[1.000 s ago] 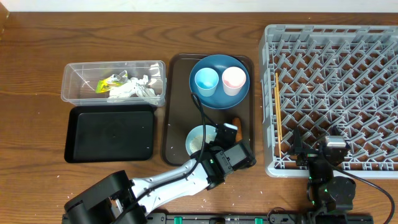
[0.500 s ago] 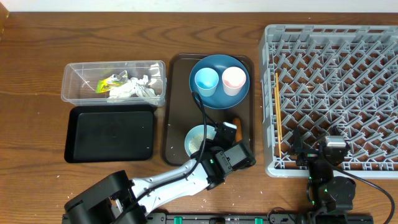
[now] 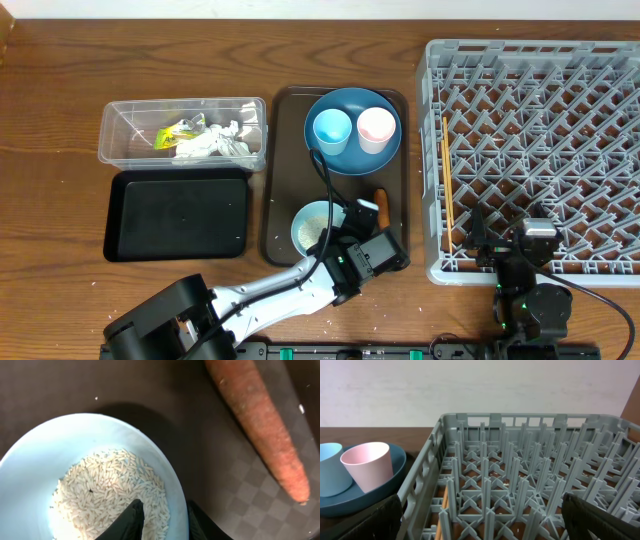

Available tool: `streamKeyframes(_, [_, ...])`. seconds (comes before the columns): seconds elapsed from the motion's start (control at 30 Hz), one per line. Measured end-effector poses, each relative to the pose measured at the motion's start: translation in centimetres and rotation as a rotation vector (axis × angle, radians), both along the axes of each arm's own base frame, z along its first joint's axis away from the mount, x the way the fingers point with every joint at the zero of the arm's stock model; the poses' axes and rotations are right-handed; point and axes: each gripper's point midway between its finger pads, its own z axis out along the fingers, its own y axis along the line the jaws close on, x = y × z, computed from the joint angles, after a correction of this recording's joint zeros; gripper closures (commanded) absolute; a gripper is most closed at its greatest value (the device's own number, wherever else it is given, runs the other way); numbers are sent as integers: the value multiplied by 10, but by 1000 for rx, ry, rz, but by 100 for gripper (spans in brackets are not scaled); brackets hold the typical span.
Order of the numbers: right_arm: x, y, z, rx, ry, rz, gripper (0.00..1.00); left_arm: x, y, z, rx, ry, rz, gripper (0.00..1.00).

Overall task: Sort waste into correct bins and load items into the dishwasher rack
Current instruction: 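Lower the left gripper and grasp the rim of the rice bowl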

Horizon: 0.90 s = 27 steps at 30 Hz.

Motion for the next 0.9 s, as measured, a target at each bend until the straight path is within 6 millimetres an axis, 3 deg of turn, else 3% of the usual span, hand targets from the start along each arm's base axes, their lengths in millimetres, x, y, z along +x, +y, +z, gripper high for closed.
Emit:
streamKeyframes(0.17, [0, 0, 0, 0, 0, 0, 1, 0, 0, 0, 0, 1, -1, 81])
streamKeyframes(0.33, [0, 0, 0, 0, 0, 0, 1, -1, 0, 0, -1, 3, -1, 94])
streamKeyframes(0.9, [0, 0, 0, 0, 0, 0, 1, -10, 10, 7, 51, 31, -57, 94])
